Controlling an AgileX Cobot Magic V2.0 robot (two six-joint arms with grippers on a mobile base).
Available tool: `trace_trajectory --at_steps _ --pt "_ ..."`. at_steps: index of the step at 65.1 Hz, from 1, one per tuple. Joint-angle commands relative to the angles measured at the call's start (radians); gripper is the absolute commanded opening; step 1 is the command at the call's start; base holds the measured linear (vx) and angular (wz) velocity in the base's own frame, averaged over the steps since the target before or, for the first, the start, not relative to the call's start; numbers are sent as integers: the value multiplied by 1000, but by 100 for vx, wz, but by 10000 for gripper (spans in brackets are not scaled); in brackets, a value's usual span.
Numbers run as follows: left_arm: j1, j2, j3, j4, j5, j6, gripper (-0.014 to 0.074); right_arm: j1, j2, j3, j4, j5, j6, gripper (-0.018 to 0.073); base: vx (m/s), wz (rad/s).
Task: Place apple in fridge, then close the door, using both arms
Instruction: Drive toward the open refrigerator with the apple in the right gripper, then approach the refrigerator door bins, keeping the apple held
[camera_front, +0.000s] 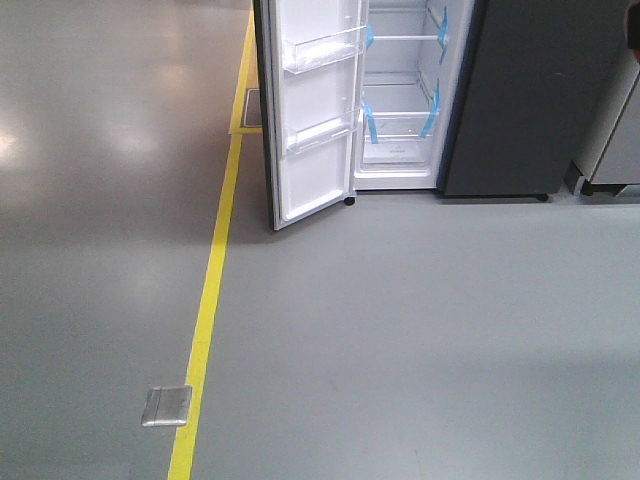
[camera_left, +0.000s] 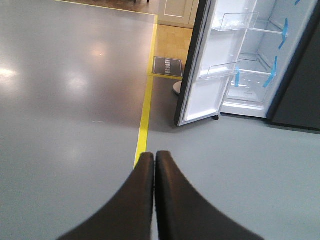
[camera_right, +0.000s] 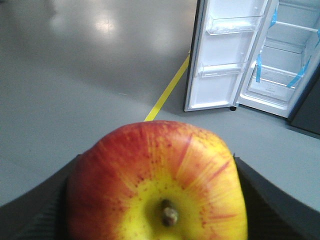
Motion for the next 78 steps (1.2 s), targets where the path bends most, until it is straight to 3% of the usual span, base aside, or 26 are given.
trace_trajectory --at_steps 1,78 --pt "0 -16 28 4 -70 -7 -8 -3 -9 -29 26 -78 -9 -11 20 -1" --pt "0 -16 28 4 -70 -7 -8 -3 -9 -29 26 -78 -8 -11 19 0"
